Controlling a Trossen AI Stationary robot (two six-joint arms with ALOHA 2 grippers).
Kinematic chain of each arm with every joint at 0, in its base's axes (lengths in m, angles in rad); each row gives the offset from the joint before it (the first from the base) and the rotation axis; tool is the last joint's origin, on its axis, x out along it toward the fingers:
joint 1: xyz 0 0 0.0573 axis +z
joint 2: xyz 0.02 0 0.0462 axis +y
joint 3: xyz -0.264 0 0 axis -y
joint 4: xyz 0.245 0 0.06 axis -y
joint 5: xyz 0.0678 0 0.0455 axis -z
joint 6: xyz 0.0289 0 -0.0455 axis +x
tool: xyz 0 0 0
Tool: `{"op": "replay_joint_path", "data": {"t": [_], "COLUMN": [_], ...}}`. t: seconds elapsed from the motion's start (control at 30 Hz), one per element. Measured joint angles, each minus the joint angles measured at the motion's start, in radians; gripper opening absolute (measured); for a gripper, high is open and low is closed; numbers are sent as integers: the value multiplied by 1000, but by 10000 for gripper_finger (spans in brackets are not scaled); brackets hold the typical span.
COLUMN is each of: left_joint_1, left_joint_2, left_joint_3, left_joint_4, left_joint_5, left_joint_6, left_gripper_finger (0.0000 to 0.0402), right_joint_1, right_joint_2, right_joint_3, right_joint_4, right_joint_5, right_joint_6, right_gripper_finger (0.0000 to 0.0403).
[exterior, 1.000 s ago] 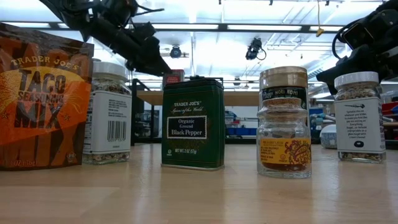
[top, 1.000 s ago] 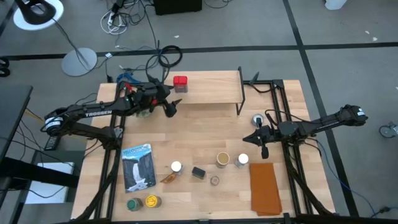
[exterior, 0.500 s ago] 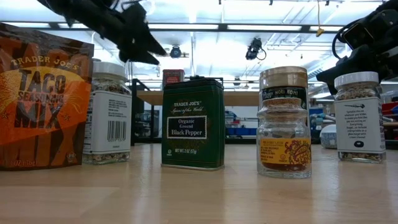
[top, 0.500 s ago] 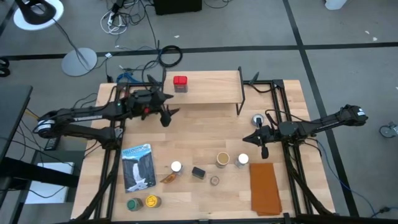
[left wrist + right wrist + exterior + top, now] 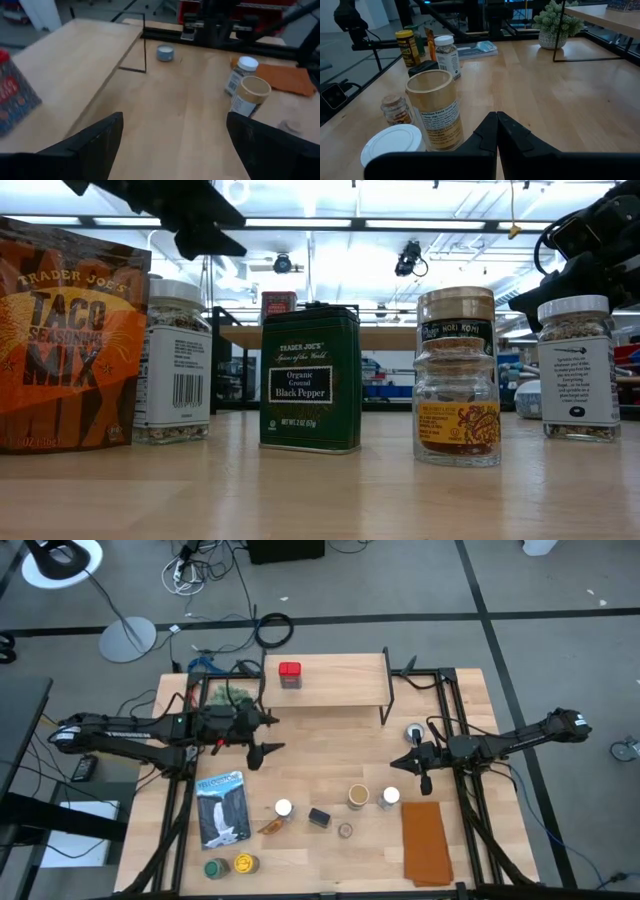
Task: Shelf spices
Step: Put the black seasoning can on the shelf
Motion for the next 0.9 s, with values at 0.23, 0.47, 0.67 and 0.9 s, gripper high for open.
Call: {"op": "replay_joint_path", "data": {"t": [0.23, 0.47, 0.67, 0.9], "left_joint_1": [-2, -1, -26, -171], "left_joint_2": [35, 122, 216, 316], "left_joint_3": [0, 0, 26, 248], "left_joint_4": [64, 238, 375, 19], "left_joint_5": [49, 58, 210, 139], "left_joint_6": [-90, -97, -9, 191], "left_gripper_finger": [360, 360, 358, 330], "right_joint_1": [0, 0, 0, 0], "right_joint_2": [0, 0, 0, 0], "right_joint_3": [0, 0, 0, 0], "right_joint_4": [0, 0, 0, 0], "right_joint_5": [0, 0, 0, 0], "right_joint_6": [0, 0, 0, 0], "right_gripper_finger": [8, 8, 8, 8]}}
